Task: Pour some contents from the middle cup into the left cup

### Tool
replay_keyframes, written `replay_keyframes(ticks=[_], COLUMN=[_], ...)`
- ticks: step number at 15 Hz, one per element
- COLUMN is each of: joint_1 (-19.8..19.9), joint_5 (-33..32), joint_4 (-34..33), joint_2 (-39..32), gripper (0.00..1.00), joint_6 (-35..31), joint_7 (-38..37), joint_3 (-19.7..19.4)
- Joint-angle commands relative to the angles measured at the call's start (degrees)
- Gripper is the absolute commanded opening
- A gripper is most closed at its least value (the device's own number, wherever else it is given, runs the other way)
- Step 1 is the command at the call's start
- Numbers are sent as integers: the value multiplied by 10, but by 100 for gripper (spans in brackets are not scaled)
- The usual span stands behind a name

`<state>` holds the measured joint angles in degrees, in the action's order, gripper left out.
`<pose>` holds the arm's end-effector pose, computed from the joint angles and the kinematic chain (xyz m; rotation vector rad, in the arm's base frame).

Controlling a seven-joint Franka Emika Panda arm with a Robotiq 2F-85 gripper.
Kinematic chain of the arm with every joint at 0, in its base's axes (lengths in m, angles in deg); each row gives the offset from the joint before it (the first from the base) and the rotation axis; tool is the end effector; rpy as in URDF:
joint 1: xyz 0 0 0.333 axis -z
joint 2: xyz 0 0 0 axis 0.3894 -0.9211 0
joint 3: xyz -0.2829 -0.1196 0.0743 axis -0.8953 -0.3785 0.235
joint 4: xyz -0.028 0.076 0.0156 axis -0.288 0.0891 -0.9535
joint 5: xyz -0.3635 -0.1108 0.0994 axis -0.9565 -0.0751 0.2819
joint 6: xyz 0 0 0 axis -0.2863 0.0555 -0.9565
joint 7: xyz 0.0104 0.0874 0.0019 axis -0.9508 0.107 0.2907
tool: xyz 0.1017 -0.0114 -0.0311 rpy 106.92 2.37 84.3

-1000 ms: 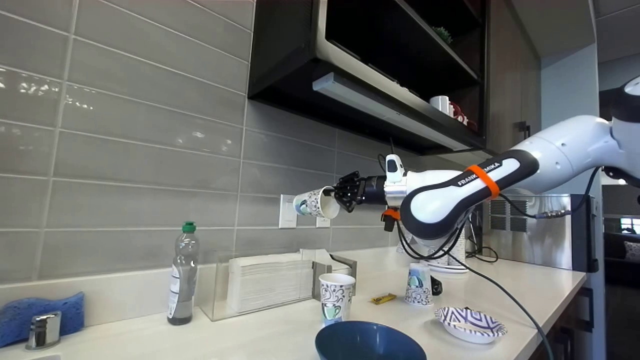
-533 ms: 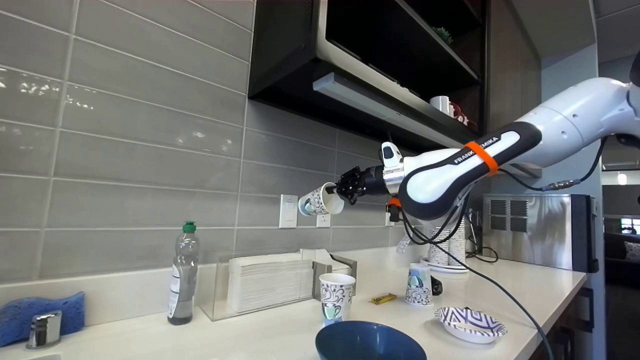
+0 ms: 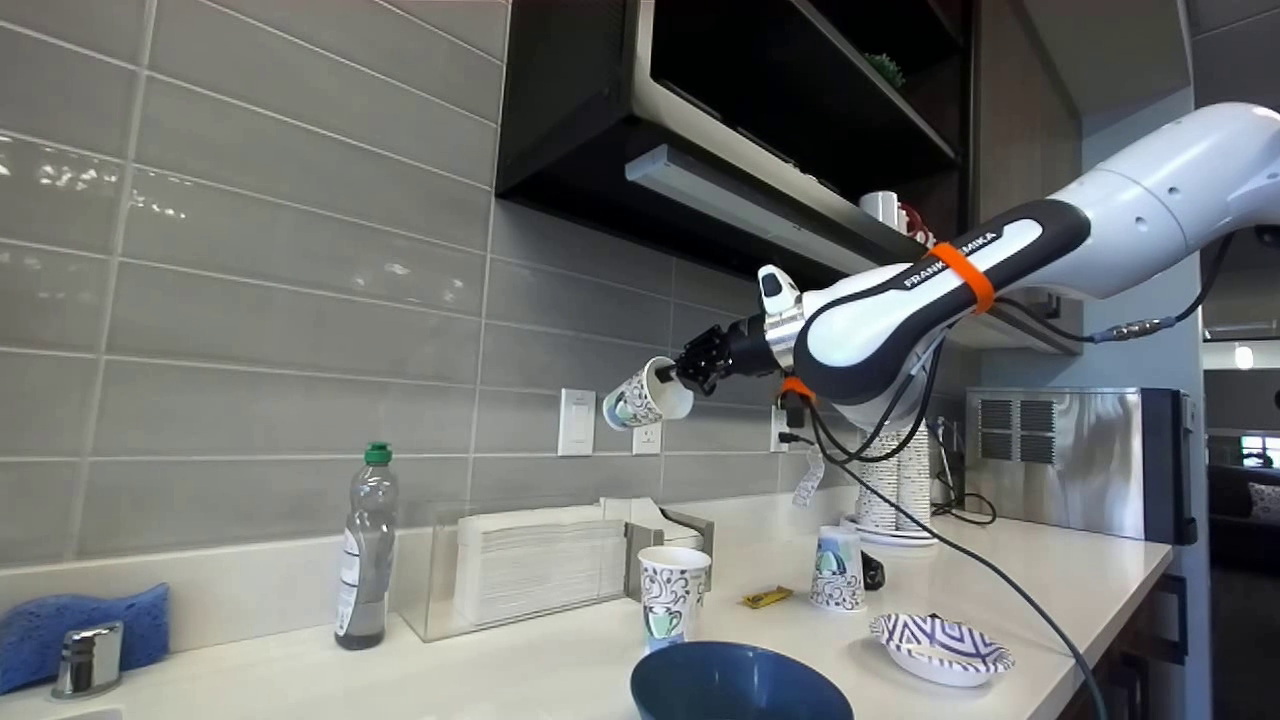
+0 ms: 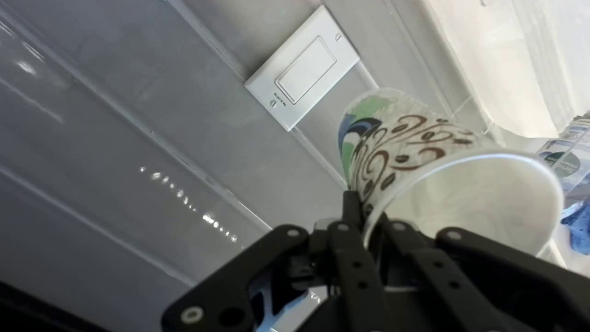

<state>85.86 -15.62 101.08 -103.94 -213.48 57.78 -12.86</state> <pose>0.6169 -0.0332 0.4809 1.9383 1.1208 1.6616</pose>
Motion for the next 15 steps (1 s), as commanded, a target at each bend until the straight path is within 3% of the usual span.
replay_keyframes(ticks=[1,8,9,10,11,15], joint_1=[0,-4,-6,-29,-8,-6], joint_5=[0,146,172,130,199,230], joint_4=[1,7,10,14,17,16], joint_2=[0,116,138,180,186,255], gripper=[1,1,1,1,1,1], joint_6=[0,49,71,100,131,274], joint_7=[0,-37,-41,-126,-72,-138], joint_3=[0,-36,-43,-98,-66,-89])
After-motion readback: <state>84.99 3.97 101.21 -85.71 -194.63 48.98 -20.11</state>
